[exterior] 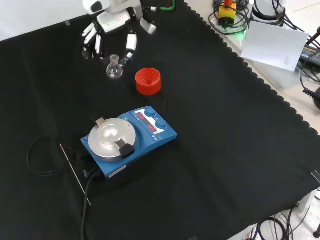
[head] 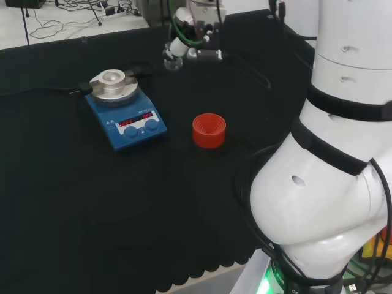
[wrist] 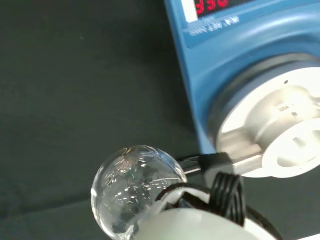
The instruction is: Place the round-bottom flask on the heater.
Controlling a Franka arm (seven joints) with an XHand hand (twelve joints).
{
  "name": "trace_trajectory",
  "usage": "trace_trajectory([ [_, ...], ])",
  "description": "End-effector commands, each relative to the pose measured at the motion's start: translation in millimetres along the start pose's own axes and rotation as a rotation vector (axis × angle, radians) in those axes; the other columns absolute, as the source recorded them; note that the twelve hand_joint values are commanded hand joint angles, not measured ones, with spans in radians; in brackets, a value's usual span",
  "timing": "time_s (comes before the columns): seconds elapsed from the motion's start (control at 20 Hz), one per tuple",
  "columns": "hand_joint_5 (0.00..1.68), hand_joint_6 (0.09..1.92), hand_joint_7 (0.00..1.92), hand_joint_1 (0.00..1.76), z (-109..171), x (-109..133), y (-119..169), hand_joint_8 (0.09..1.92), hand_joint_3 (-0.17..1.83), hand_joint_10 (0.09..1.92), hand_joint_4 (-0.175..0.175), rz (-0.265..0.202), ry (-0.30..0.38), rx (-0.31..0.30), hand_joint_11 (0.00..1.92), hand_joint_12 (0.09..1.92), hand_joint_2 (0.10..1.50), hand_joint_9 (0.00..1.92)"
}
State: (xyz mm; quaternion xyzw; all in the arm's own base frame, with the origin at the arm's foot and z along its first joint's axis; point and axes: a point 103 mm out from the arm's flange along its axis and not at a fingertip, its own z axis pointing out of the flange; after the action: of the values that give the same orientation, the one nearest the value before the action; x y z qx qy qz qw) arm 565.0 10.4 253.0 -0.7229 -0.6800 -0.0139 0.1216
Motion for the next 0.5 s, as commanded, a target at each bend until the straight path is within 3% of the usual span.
trace_trajectory([
  [0.05, 1.15, 0.93, 0.42, 1.09, 13, 48, 22, 0.68, 0.74, 0.58, 0.175, -0.090, -0.038, 0.053, 0.34, 1.35, 0.67, 0.67],
  [0.5, 1.15, 0.93, 0.42, 1.09, 18, 70, 45, 0.68, 0.74, 0.58, 0.175, -0.148, -0.050, 0.062, 0.34, 1.35, 0.67, 0.67],
])
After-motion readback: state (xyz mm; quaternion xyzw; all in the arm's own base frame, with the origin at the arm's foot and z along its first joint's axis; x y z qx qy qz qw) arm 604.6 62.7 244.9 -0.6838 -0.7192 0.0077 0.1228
